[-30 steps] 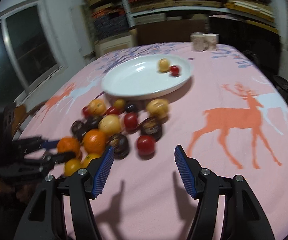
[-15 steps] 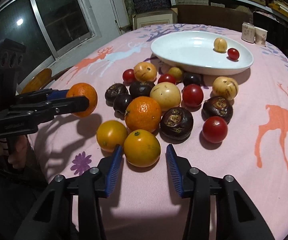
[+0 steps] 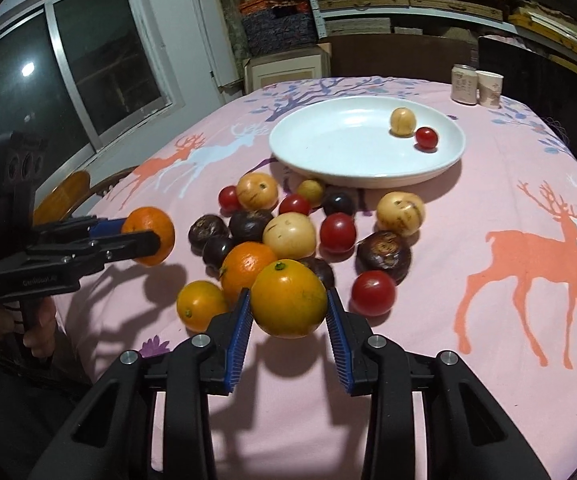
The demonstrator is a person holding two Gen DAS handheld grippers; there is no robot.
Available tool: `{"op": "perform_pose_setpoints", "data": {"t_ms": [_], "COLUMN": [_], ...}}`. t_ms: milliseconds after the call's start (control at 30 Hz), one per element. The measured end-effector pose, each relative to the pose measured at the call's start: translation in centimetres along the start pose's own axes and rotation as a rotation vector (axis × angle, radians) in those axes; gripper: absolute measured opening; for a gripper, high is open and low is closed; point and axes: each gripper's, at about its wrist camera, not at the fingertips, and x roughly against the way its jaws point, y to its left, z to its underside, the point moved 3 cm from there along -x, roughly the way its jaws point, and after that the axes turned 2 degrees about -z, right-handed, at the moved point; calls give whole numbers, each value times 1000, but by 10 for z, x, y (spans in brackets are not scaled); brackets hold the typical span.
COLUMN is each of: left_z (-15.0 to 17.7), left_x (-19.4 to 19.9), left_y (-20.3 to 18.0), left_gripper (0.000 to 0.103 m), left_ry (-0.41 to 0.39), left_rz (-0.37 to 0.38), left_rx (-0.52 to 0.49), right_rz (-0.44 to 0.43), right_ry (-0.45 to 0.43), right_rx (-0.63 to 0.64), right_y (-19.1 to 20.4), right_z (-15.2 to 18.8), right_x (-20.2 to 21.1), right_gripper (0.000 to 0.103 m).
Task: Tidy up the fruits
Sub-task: 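Grasp a large orange with the left tool while the right tool grasps a yellow-orange fruit, then carry both fruits onto the white plate and open both tools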
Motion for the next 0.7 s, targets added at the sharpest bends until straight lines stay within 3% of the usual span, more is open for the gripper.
{"op": "perform_pose_setpoints", "data": {"t_ms": [400, 700], "left_z": [-27, -81], "left_x": [-2, -23], "left_y": [-8, -9], "left_gripper": [45, 45], "left_ry": [-37, -52], "left_rz": [-28, -79], "left_rx": [-33, -75], "right_rz": [22, 67], "right_ry": [-70, -118], "right_rx": [-11, -11], "right_y": [-11, -29], "right_z": [-24, -67], "right_x": [16, 25], "right_gripper": [37, 37]}}
